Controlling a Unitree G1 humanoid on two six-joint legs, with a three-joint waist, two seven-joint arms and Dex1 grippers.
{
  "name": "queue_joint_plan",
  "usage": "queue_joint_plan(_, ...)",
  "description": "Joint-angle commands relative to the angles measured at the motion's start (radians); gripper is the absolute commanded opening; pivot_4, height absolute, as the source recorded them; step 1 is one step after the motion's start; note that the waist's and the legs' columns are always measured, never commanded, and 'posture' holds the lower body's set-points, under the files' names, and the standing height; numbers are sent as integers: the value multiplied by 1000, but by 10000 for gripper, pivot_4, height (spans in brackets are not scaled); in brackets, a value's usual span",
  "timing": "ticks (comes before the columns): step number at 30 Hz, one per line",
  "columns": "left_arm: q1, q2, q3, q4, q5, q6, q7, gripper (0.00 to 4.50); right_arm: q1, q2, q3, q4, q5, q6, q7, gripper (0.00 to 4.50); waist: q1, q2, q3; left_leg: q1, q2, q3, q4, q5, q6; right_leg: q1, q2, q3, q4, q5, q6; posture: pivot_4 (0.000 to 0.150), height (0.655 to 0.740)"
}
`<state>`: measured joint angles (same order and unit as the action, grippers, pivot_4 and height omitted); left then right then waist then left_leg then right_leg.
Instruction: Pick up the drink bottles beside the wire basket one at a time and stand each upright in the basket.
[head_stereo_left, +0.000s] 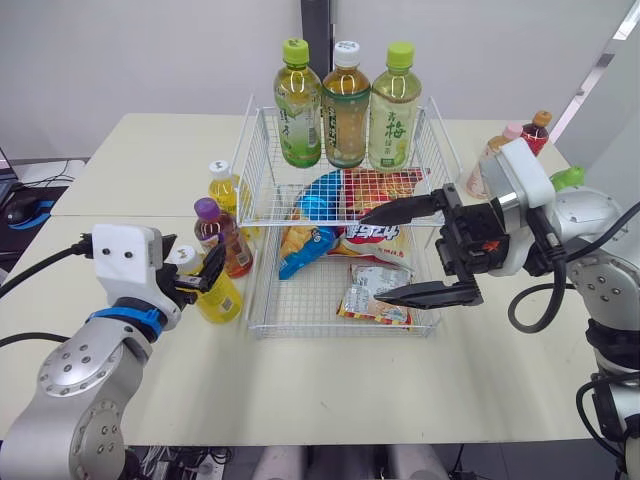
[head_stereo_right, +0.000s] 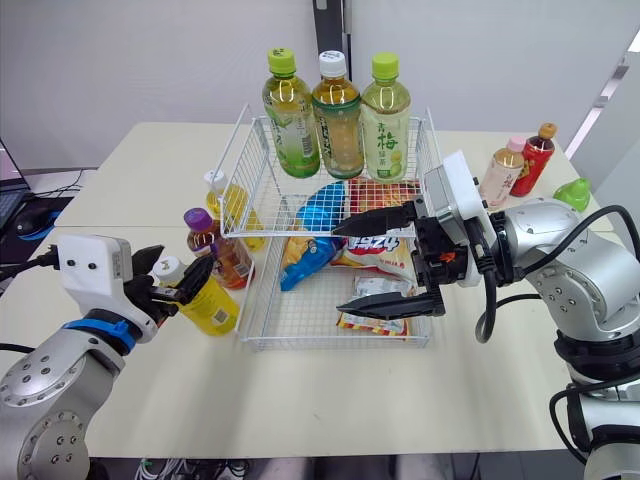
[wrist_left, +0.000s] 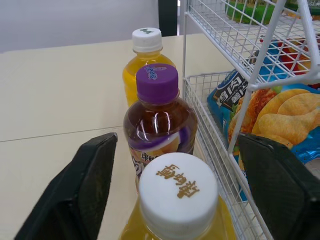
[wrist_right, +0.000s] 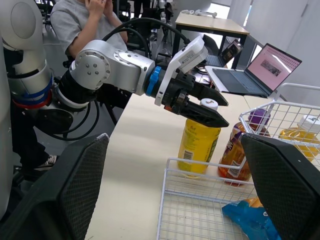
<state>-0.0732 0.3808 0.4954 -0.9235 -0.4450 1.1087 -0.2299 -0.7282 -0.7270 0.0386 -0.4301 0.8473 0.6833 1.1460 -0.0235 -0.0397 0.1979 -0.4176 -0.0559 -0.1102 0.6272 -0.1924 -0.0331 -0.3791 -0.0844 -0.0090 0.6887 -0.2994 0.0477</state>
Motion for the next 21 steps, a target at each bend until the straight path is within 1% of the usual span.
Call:
queue_joint_plan(1, 18, -9, -9, -16, -10, -5, 18, 24168, -14, -5, -38, -27, 19, -3, -10, 45000, 0, 0, 0, 0, 0, 0, 0, 0, 0, 0, 0, 0, 0, 0, 0, 1500, 7378)
queue_joint_plan(4, 14, -8, -8, -14, -15, -12, 29, 14435, -18, -3, -40, -22, 18, -3, -15, 45000, 3, 0, 0, 0, 0, 0, 0, 0, 0, 1, 0, 0, -1, 0, 0, 1500, 7378)
queue_joint_plan(8, 23, 5, 22, -25, -35, -33, 17, 13937, -21, -2, -41, -18, 16, -3, -19, 45000, 3, 0, 0, 0, 0, 0, -1, 0, 0, 1, 0, 0, -3, 0, 0, 1500, 7378)
queue_joint_plan(11, 22, 53, 113, -33, -99, -63, -47, 13937, -21, -1, -41, -14, 11, -7, -22, 45000, 3, 0, 0, -1, 1, -1, -2, 0, 0, 1, 1, -1, -5, 0, 1, 1500, 7378)
queue_joint_plan(14, -36, 196, 284, 29, -309, -20, -194, 13937, -30, 3, -32, 5, -8, -15, -21, 45000, 3, 0, 1, -2, 1, -1, -2, 0, 0, 0, 1, -1, -6, 0, 0, 1500, 7378)
queue_joint_plan(15, -44, 234, 317, 49, -361, -9, -217, 13936, -32, 4, -30, 8, -11, -16, -21, 45000, 3, 0, 1, -3, 2, -2, -2, 0, 0, -1, 3, -2, -7, 1, 0, 1500, 7378)
queue_joint_plan(17, -107, 360, 405, 149, -518, 67, -252, 13936, -37, 4, -25, 19, -21, -16, -21, 45000, 2, 0, 1, -4, 3, -2, -2, 0, 0, -2, 3, -2, -7, 1, -1, 1500, 7378)
queue_joint_plan(19, -228, 549, 449, 318, -636, 132, -300, 13936, -44, 6, -17, 34, -38, -18, -24, 45000, 0, 1, 1, -3, 3, -2, -2, 0, 0, -1, 3, -2, -8, 1, 0, 1500, 7378)
queue_joint_plan(21, -329, 683, 432, 446, -699, 157, -325, 13936, -51, 8, -12, 45, -52, -17, -25, 45000, -2, -1, 3, -4, 3, -3, -2, 0, 0, -1, 3, -3, -7, 1, 0, 1500, 7378)
